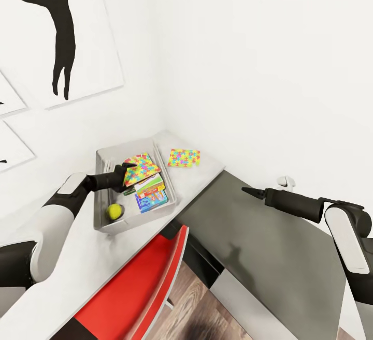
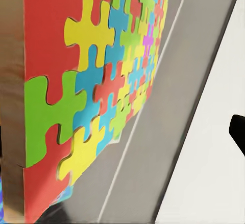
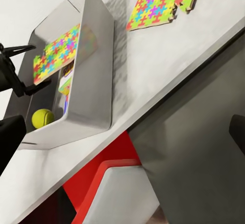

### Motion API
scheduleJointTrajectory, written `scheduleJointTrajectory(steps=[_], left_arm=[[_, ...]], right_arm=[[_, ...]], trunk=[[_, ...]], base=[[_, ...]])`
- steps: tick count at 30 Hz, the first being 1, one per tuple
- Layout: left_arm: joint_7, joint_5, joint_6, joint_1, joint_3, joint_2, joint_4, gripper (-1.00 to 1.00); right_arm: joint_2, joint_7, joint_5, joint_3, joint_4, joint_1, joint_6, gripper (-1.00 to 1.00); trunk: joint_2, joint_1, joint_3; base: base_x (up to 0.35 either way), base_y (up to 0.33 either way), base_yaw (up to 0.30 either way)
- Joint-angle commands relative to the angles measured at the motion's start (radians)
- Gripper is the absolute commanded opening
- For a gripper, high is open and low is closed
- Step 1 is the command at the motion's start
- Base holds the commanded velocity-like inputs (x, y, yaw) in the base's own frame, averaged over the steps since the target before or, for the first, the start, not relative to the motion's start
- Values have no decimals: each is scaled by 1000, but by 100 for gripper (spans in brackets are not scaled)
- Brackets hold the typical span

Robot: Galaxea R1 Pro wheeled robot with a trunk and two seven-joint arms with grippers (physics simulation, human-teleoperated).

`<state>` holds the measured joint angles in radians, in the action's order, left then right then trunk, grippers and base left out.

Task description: Put all the toys in the child's room - the three board games (two on the bed and one on the table), the two jigsaw puzzles on the table, and the tennis ball on the table - inside the toy box on the table in the child's room.

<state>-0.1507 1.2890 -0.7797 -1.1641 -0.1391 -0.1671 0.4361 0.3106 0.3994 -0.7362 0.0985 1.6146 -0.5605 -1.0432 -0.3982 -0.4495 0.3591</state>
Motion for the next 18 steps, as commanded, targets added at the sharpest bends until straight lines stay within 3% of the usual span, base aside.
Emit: scheduleJointTrajectory(steps=[1, 10, 18], left_arm=[[-17, 10, -12, -1, -9, 0, 1, 100], [-39, 11, -66, -3, -26, -7, 18, 100], [-43, 11, -157, 2, -28, -1, 150, 100]], right_arm=[[0, 10, 9, 1, 0, -1, -4, 100], [0, 10, 9, 1, 0, -1, -4, 100], [0, 10, 9, -2, -1, -4, -4, 100]], trunk=[[-2, -1, 2], [-2, -1, 2], [-2, -1, 2]], base=[[0, 0, 0], [0, 0, 0], [0, 0, 0]])
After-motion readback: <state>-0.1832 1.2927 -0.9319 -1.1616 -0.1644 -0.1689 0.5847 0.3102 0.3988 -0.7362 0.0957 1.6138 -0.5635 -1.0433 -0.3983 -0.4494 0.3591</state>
